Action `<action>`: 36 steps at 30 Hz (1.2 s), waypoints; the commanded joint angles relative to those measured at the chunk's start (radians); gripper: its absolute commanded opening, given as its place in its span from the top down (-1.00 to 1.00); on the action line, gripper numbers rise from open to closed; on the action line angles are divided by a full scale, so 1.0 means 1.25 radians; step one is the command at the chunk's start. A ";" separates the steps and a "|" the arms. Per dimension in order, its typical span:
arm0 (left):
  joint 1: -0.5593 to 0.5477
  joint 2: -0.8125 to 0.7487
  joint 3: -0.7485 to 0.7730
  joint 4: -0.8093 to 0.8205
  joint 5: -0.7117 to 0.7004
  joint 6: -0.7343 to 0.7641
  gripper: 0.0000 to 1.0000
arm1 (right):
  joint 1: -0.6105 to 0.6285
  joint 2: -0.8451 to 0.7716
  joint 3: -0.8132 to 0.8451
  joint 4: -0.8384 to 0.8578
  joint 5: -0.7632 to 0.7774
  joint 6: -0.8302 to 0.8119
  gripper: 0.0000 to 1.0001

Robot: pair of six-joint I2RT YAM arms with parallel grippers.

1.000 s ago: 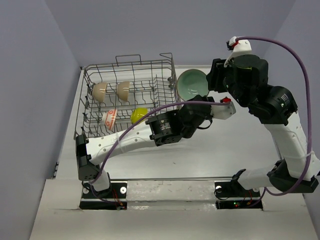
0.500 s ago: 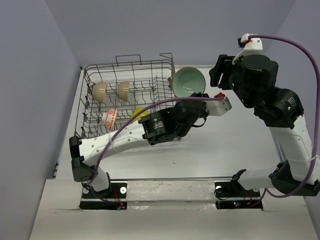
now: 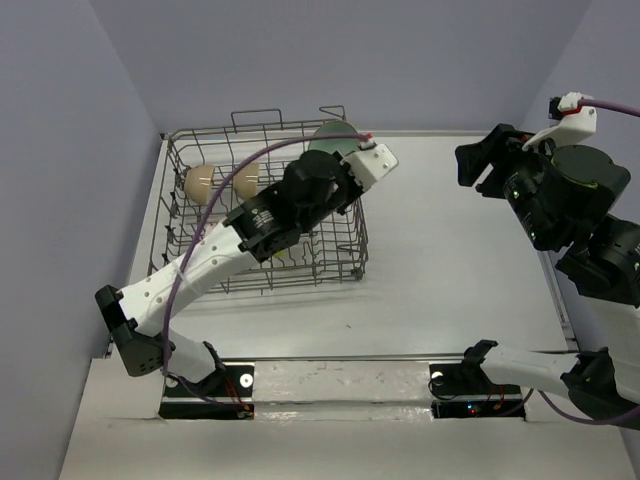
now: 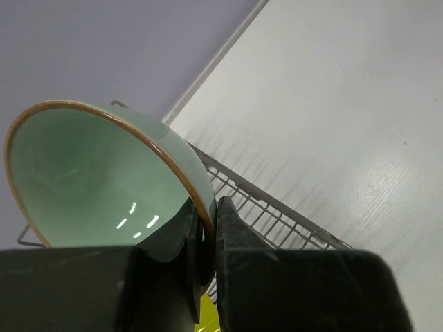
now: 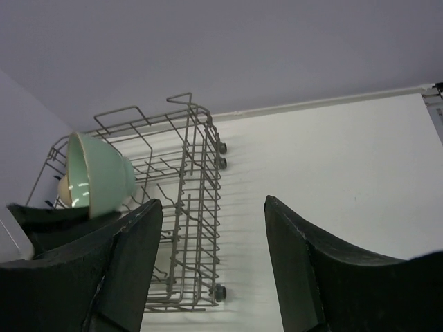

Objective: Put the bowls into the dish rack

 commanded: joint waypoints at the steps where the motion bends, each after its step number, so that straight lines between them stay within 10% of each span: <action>1: 0.123 -0.107 -0.045 0.129 0.233 -0.135 1.00 | -0.005 -0.024 -0.065 0.043 0.015 0.034 -0.33; 13: 0.517 -0.118 -0.294 0.551 0.739 -0.605 1.00 | -0.005 -0.088 -0.278 0.060 -0.048 0.077 -0.32; 23: 0.535 0.020 -0.379 0.925 0.773 -0.882 1.00 | -0.005 -0.142 -0.375 0.065 -0.079 0.099 -0.30; 36: 0.545 0.202 -0.349 1.068 0.723 -0.983 1.00 | -0.005 -0.182 -0.400 0.007 -0.091 0.105 -0.28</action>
